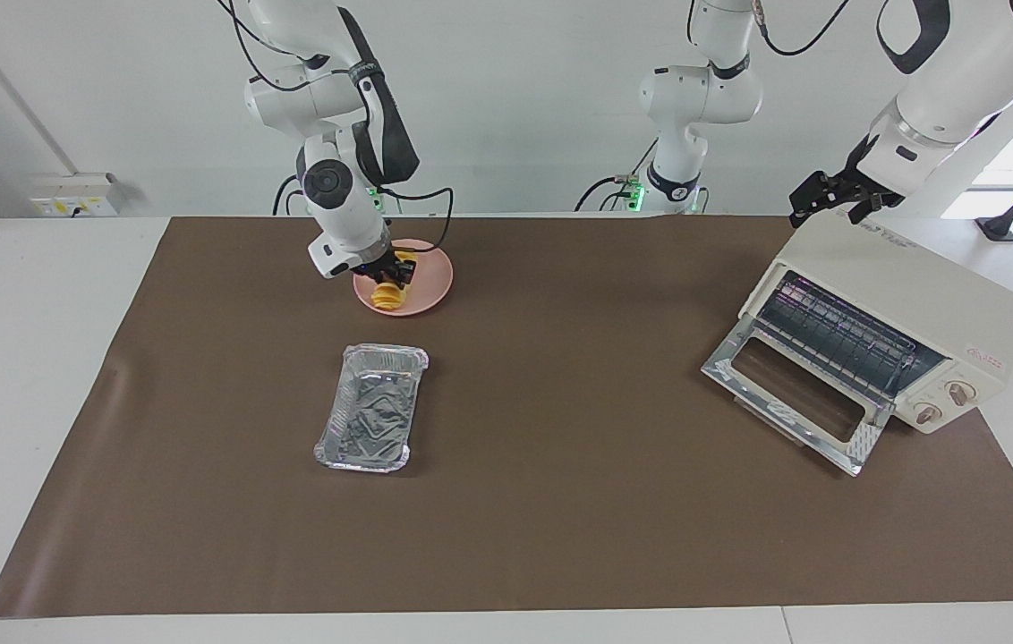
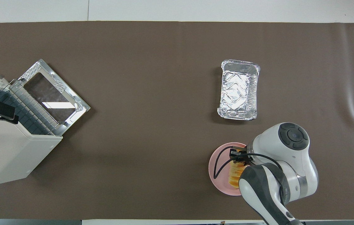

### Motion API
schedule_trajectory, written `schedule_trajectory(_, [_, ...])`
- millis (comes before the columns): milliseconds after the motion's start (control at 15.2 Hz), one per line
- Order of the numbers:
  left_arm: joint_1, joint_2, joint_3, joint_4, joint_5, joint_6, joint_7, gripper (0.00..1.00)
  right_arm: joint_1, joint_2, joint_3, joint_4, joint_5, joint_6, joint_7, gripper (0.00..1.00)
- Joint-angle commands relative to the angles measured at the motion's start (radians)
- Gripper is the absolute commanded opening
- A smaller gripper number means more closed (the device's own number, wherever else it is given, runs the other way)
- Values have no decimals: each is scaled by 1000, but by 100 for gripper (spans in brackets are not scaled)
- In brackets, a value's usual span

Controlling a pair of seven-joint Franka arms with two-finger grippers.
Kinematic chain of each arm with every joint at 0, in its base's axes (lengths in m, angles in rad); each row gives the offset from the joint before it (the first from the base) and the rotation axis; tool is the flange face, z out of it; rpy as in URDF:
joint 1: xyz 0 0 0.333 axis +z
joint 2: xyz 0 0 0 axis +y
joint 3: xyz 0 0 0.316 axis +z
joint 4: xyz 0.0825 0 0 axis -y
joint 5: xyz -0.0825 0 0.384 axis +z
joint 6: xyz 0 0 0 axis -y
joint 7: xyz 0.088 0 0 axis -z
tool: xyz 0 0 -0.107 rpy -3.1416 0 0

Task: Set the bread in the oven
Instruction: 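Reach the right gripper down to the bread roll on the pink plate, then grasp the bread roll and lift it toward the foil tray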

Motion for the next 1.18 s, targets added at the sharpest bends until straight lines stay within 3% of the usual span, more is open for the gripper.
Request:
schedule_trajectory(0, [10, -17, -7, -13, 17, 13, 2, 100, -7, -26, -4, -20, 27, 25, -16, 0])
schedule_trajectory(197, [10, -17, -7, -13, 17, 13, 2, 100, -13, -29, -14, 75, 27, -53, -22, 0])
schedule_trajectory(393, [10, -17, -7, -13, 17, 12, 2, 100, -73, -3, -14, 291, 16, -215, -67, 0])
schedule_trajectory(656, [9, -17, -7, -13, 17, 12, 2, 100, -140, 152, -16, 549, 2, -236, -217, 0])
schedule_trajectory(852, [10, -17, -7, -13, 17, 13, 2, 100, -140, 328, -14, 774, -22, -221, -220, 0])
schedule_trajectory(984, [10, -17, -9, -13, 17, 12, 2, 100, -137, 406, -13, 838, -18, -199, -220, 0])
schedule_trajectory(1115, [10, -17, -9, -13, 17, 12, 2, 100, -130, 451, -13, 835, -10, -135, -226, 0])
